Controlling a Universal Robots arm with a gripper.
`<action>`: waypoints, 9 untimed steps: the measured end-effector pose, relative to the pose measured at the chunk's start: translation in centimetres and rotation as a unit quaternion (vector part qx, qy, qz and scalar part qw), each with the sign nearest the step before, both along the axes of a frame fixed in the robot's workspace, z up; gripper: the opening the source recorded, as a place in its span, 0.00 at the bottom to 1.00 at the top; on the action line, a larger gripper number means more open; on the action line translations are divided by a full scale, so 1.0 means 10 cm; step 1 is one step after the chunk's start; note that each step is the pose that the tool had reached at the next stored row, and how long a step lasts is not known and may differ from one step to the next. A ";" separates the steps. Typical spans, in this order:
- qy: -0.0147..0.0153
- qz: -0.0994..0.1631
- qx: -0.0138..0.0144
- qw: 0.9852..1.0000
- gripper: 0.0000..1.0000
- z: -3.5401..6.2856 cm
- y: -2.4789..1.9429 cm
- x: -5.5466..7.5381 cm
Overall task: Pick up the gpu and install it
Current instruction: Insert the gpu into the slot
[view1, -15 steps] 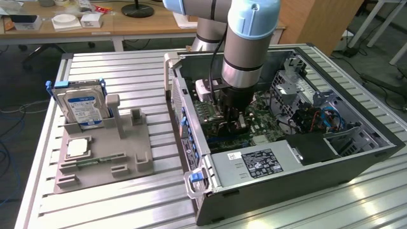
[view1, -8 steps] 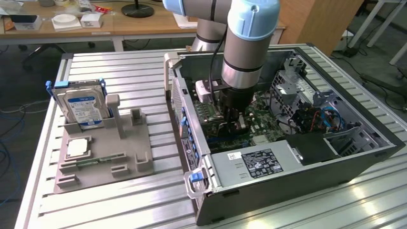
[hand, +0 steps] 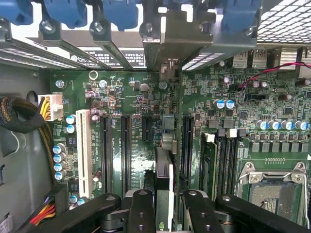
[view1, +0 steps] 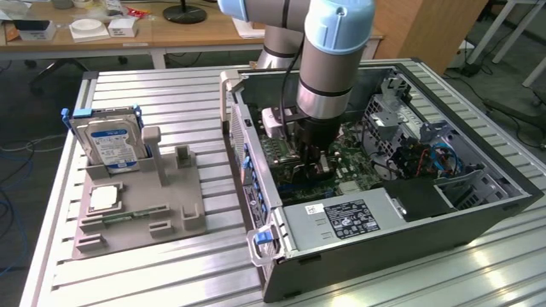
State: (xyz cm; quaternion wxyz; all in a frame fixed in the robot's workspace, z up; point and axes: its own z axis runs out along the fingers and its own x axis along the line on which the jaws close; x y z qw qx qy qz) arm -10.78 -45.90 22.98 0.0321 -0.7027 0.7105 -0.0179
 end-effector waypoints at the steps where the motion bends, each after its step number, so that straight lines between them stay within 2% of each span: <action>1: 0.000 0.000 0.000 1.000 0.27 -0.009 -0.001 0.00; 4: 0.000 0.000 -0.001 1.000 0.27 -0.061 -0.002 0.00; 9: 0.000 0.000 -0.001 1.000 0.27 -0.069 -0.001 0.00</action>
